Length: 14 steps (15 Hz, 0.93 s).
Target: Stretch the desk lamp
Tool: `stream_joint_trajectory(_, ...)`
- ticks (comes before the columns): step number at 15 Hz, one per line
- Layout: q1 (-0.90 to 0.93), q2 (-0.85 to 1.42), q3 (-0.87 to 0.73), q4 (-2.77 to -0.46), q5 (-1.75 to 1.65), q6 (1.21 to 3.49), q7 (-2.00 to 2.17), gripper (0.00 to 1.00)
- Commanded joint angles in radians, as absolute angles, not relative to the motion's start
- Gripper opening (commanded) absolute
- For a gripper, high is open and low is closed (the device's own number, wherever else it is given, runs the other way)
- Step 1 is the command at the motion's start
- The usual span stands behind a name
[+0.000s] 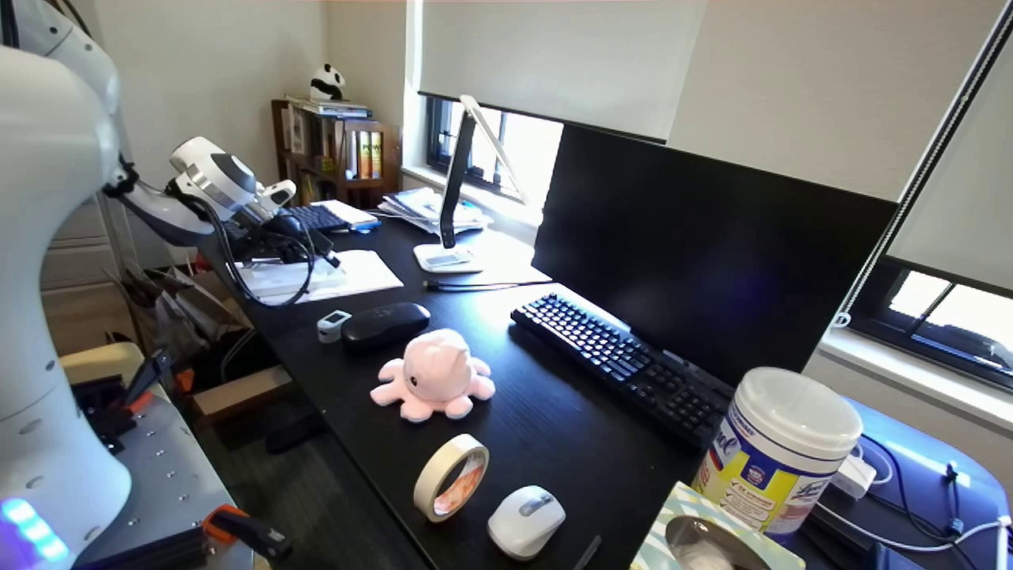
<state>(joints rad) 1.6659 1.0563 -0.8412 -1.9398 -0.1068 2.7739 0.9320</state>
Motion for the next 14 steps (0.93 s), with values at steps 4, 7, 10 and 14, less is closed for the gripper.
stream_joint_trajectory(4,1.622,1.001,-0.918,-1.908,-0.174,2.683,0.864,1.00)
stream_joint_trajectory(7,1.666,0.936,-1.048,-1.930,-0.238,2.620,0.839,1.00)
stream_joint_trajectory(10,1.687,0.827,-1.151,-1.933,-0.308,2.580,0.751,1.00)
stream_joint_trajectory(14,1.747,0.642,-1.280,-1.947,-0.360,2.485,0.626,1.00)
